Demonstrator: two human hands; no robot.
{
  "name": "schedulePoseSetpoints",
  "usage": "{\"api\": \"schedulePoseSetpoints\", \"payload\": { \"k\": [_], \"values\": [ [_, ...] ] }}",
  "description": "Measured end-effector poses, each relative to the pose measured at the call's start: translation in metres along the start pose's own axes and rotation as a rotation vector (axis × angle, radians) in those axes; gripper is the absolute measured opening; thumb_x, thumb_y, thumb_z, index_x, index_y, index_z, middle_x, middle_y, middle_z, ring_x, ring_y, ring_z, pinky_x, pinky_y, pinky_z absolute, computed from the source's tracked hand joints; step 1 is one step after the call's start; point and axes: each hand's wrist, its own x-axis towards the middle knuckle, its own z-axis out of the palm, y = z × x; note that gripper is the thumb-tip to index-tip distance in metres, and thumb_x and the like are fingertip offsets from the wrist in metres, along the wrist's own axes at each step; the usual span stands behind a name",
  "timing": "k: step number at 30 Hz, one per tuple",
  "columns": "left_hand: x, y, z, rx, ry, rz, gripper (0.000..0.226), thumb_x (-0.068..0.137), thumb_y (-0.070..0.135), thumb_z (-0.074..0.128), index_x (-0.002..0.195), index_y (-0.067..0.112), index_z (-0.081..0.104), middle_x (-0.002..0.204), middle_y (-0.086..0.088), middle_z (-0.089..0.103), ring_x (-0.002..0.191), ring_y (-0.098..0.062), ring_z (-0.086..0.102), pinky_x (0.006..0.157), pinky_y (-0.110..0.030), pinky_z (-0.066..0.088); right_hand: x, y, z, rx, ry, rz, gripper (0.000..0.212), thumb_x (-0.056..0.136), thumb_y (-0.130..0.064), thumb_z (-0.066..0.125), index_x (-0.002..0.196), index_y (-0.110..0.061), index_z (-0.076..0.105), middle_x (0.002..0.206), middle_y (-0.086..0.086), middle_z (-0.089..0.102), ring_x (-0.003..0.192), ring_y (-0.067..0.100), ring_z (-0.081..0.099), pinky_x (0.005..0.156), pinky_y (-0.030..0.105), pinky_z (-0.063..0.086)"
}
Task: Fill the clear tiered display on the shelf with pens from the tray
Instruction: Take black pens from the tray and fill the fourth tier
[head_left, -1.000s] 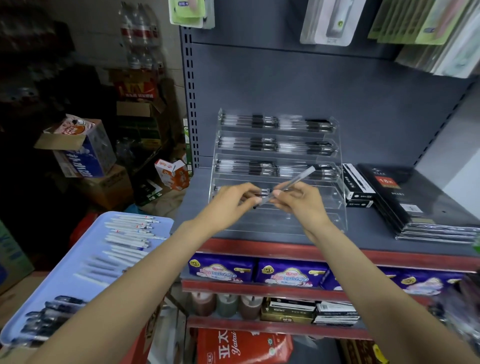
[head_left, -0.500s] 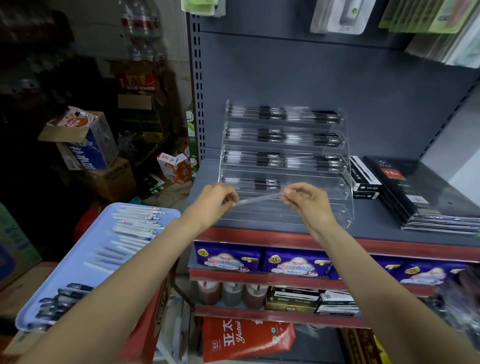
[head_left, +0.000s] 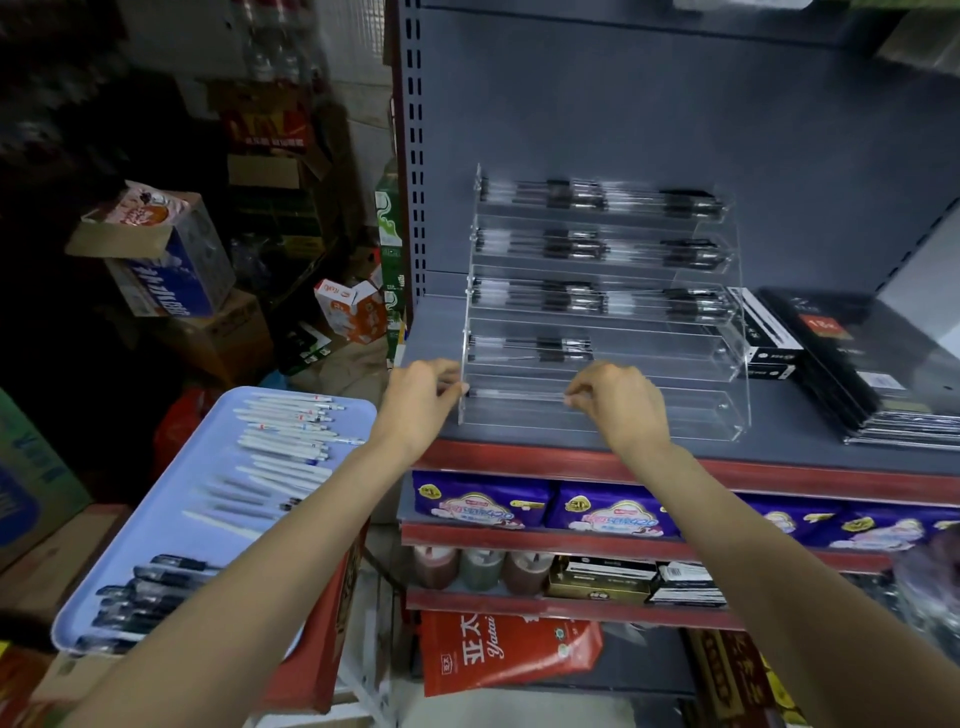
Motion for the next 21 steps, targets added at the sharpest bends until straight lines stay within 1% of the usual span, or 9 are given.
{"api": "schedulePoseSetpoints", "payload": {
  "k": [5, 8, 10, 12, 13, 15, 17, 18, 21],
  "values": [
    [-0.007, -0.001, -0.001, -0.045, -0.004, -0.001, 0.035, 0.089, 0.018, 0.062, 0.121, 0.006, 0.06, 0.113, -0.009, 0.068, 0.101, -0.018, 0.064, 0.086, -0.018, 0.043, 0.005, -0.008, -0.003, -0.126, -0.087, -0.007, 0.013, 0.088, -0.017, 0.061, 0.097, -0.017, 0.071, 0.103, 0.01, 0.068, 0.097, 0.032, 0.062, 0.077, 0.036, 0.048],
    [-0.017, -0.001, -0.006, -0.054, -0.031, -0.005, 0.033, 0.089, 0.017, 0.062, 0.121, 0.007, 0.06, 0.113, -0.008, 0.068, 0.1, -0.016, 0.064, 0.08, -0.01, 0.041, 0.006, -0.009, -0.003, -0.127, -0.145, -0.031, 0.019, 0.089, -0.015, 0.059, 0.106, -0.016, 0.068, 0.109, 0.013, 0.066, 0.102, 0.033, 0.061, 0.081, 0.037, 0.048],
    [-0.026, -0.002, -0.013, -0.062, -0.008, -0.03, 0.031, 0.09, 0.018, 0.061, 0.119, 0.008, 0.061, 0.113, -0.007, 0.067, 0.097, -0.014, 0.062, 0.078, -0.009, 0.04, 0.005, -0.013, -0.003, -0.046, -0.12, -0.068, 0.022, 0.09, -0.016, 0.059, 0.11, -0.016, 0.067, 0.112, 0.011, 0.066, 0.104, 0.032, 0.061, 0.084, 0.039, 0.05],
    [-0.036, -0.004, -0.023, -0.066, 0.038, -0.057, 0.028, 0.091, 0.018, 0.06, 0.117, 0.009, 0.062, 0.112, -0.006, 0.066, 0.092, -0.009, 0.057, 0.075, -0.007, 0.037, 0.002, -0.024, -0.002, 0.101, -0.056, -0.13, 0.022, 0.088, -0.017, 0.062, 0.11, -0.014, 0.068, 0.11, 0.008, 0.066, 0.101, 0.026, 0.062, 0.086, 0.038, 0.052],
    [-0.043, -0.007, -0.029, -0.061, 0.052, -0.066, 0.027, 0.091, 0.018, 0.059, 0.116, 0.009, 0.063, 0.111, -0.005, 0.066, 0.09, -0.008, 0.055, 0.074, -0.006, 0.036, -0.002, -0.033, -0.002, 0.187, -0.031, -0.164, 0.023, 0.087, -0.018, 0.064, 0.109, -0.013, 0.068, 0.107, 0.007, 0.067, 0.097, 0.023, 0.063, 0.087, 0.034, 0.051],
    [-0.061, -0.017, -0.042, -0.062, 0.062, -0.084, 0.024, 0.091, 0.018, 0.058, 0.114, 0.011, 0.063, 0.109, -0.003, 0.067, 0.088, -0.007, 0.055, 0.072, -0.01, 0.039, -0.018, -0.057, -0.002, 0.342, -0.014, -0.218, 0.021, 0.086, -0.017, 0.066, 0.105, -0.012, 0.069, 0.101, 0.005, 0.069, 0.087, 0.015, 0.063, 0.082, 0.018, 0.045],
    [-0.083, -0.032, -0.057, -0.063, 0.065, -0.108, 0.023, 0.093, 0.019, 0.056, 0.114, 0.015, 0.063, 0.109, -0.001, 0.066, 0.088, -0.008, 0.055, 0.076, -0.018, 0.043, -0.04, -0.083, 0.001, 0.438, -0.045, -0.252, 0.018, 0.086, -0.016, 0.065, 0.103, -0.011, 0.07, 0.096, 0.003, 0.068, 0.08, 0.01, 0.059, 0.073, 0.009, 0.037],
    [-0.095, -0.042, -0.065, -0.047, 0.072, -0.12, 0.023, 0.094, 0.02, 0.055, 0.116, 0.016, 0.062, 0.109, 0.001, 0.066, 0.089, -0.008, 0.054, 0.078, -0.018, 0.043, -0.051, -0.096, 0.005, 0.464, -0.081, -0.261, 0.018, 0.087, -0.017, 0.064, 0.104, -0.012, 0.07, 0.095, 0.002, 0.068, 0.079, 0.009, 0.058, 0.071, 0.009, 0.036],
    [-0.126, -0.08, -0.096, 0.011, 0.11, -0.156, 0.025, 0.095, 0.021, 0.053, 0.119, 0.017, 0.06, 0.112, 0.0, 0.064, 0.09, -0.007, 0.052, 0.075, -0.012, 0.042, -0.074, -0.137, 0.025, 0.497, -0.201, -0.289, 0.019, 0.089, -0.02, 0.062, 0.105, -0.014, 0.07, 0.094, 0.001, 0.07, 0.077, 0.008, 0.058, 0.069, 0.015, 0.04]
  ]
}}
